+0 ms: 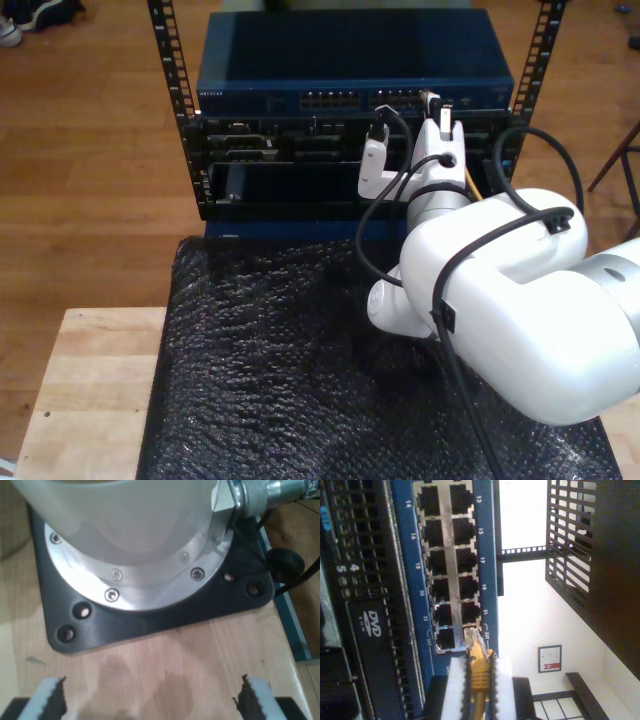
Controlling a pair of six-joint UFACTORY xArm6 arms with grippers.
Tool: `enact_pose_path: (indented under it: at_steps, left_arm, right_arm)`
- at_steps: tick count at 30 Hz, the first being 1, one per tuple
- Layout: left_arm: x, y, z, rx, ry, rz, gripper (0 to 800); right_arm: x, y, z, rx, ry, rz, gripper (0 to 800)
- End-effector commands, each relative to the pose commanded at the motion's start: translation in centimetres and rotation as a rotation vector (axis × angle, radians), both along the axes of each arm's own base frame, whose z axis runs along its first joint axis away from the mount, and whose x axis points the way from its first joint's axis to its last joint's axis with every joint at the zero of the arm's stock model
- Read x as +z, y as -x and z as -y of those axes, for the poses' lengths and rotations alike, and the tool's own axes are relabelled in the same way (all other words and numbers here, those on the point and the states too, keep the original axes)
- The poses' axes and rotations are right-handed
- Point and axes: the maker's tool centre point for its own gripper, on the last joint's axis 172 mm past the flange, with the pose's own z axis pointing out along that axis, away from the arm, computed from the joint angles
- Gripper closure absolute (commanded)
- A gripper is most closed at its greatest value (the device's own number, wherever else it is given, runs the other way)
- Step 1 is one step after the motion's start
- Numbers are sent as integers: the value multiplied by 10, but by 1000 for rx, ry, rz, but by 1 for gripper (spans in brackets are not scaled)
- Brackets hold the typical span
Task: Grab the cable and plug it in
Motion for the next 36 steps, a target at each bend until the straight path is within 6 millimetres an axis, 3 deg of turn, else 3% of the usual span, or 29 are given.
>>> enact_pose_path:
  at_steps: [13,29,36]
  left_arm:
    - [0,0,0,1,0,-1,0]
    - [0,0,0,1,-2,-1,0]
    - [0,0,0,1,0,-1,0]
  right_arm:
    - [7,-8,-7,5,-12,23,800]
    - [-5,-15,-8,11,-17,-11,800]
    - [-3,-15,-3,12,-38,-12,598]
